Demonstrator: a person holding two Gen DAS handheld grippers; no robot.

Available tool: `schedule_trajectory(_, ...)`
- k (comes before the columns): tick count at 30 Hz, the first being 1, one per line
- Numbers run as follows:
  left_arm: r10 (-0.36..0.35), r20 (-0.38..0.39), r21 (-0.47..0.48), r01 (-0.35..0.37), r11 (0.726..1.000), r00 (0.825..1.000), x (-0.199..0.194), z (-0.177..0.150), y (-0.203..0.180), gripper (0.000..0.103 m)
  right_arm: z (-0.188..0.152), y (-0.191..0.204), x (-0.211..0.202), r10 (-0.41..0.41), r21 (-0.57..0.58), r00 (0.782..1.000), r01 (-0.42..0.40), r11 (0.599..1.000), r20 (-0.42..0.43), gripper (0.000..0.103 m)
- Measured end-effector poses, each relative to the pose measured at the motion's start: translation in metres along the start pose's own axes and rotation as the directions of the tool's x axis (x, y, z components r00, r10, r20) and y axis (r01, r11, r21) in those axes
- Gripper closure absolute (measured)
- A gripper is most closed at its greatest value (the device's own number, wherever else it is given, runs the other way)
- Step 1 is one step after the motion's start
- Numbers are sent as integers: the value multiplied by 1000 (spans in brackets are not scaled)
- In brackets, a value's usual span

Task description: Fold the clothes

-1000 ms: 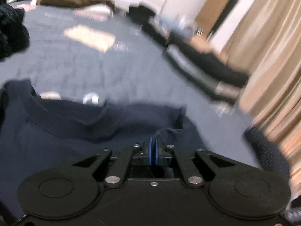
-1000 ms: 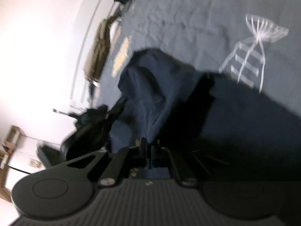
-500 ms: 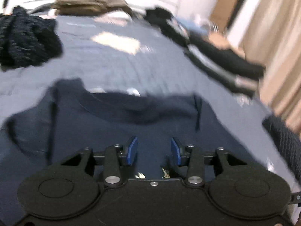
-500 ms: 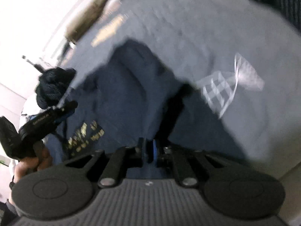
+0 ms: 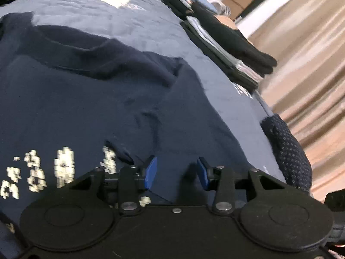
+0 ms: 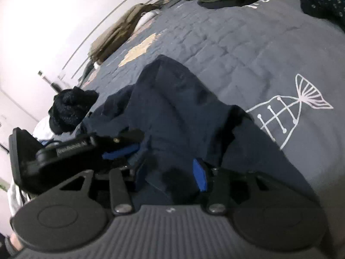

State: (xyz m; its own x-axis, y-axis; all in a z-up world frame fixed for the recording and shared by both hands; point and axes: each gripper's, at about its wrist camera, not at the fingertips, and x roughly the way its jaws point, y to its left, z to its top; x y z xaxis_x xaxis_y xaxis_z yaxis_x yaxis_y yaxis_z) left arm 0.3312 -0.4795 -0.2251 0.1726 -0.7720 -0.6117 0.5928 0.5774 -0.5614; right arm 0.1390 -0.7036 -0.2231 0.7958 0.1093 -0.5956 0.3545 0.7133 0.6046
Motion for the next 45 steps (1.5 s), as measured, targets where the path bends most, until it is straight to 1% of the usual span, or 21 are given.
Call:
schedule_trajectory(3, 104, 81, 11, -105, 994, 991, -32, 5, 8, 61, 9, 1, -6, -15, 11, 1000, 15, 1000, -3, 55)
schedule_trajectory(5, 190, 166, 63, -203, 977, 968, -70, 3, 6, 53, 14, 3, -17, -12, 40, 1000, 11, 999, 26, 54)
schedule_trajectory(7, 238, 226, 83, -262, 961, 945, -115, -3, 6, 38, 17, 13, -22, 32, 30, 997, -34, 999, 67, 53)
schedule_trajectory(10, 327, 284, 71, -360, 930, 901, -175, -22, 11, 37, 13, 36, -21, 98, -3, 992, -98, 995, 74, 51)
schedule_trajectory(13, 423, 328, 0, -448, 894, 845, -225, -49, 21, 37, 3, 62, -7, 136, -58, 989, -133, 989, 53, 50)
schedule_trajectory(16, 486, 349, -98, -485, 869, 801, -256, -76, 38, 37, -12, 91, 11, 151, -117, 989, -148, 982, 15, 50)
schedule_trajectory(17, 489, 337, -115, -480, 870, 805, -261, -82, 45, 37, -17, 100, 16, 156, -136, 988, -154, 979, 5, 49)
schedule_trajectory(19, 480, 299, -141, -459, 877, 825, -266, -94, 60, 41, -28, 112, 24, 173, -159, 984, -176, 972, -31, 49)
schedule_trajectory(24, 381, 254, -231, -327, 916, 889, -271, -100, 88, 44, -45, 135, 54, 163, -128, 978, -180, 975, -129, 49)
schedule_trajectory(28, 388, 235, -256, -328, 909, 892, -263, -100, 95, 44, -50, 149, 76, 150, -102, 970, -171, 980, -189, 49)
schedule_trajectory(29, 367, 234, -286, -297, 911, 900, -263, -101, 100, 44, -53, 152, 83, 143, -97, 966, -166, 981, -216, 49)
schedule_trajectory(30, 350, 227, -316, -271, 909, 909, -261, -103, 105, 51, -55, 156, 91, 135, -93, 961, -162, 982, -241, 51)
schedule_trajectory(31, 335, 217, -346, -249, 905, 917, -259, -105, 110, 63, -58, 160, 94, 139, -102, 958, -169, 980, -252, 58)
schedule_trajectory(32, 319, 207, -375, -227, 899, 925, -256, -107, 114, 69, -59, 164, 96, 138, -107, 957, -170, 980, -254, 66)
schedule_trajectory(33, 311, 198, -397, -214, 893, 930, -254, -110, 118, 85, -60, 168, 99, 140, -94, 954, -170, 981, -265, 91)
schedule_trajectory(34, 301, 190, -417, -201, 886, 935, -252, -113, 121, 91, -59, 170, 101, 147, -74, 950, -173, 982, -275, 98)
schedule_trajectory(37, 257, 196, -462, -142, 875, 946, -252, -120, 125, 96, -44, 181, 88, 195, -68, 962, -211, 975, -189, 100)
schedule_trajectory(40, 181, 243, -421, -65, 905, 953, -257, -117, 110, 96, -26, 191, 67, 212, -141, 973, -223, 965, -86, 100)
schedule_trajectory(42, 212, 216, -365, -123, 923, 953, -256, -113, 98, 96, -22, 194, 70, 180, -187, 978, -196, 962, -102, 97)
schedule_trajectory(44, 264, 118, -311, -216, 925, 957, -247, -111, 95, 91, -18, 196, 72, 147, -234, 982, -170, 957, -116, 96)
schedule_trajectory(45, 283, 69, -298, -251, 921, 957, -243, -111, 95, 84, -16, 198, 73, 130, -257, 984, -158, 954, -122, 96)
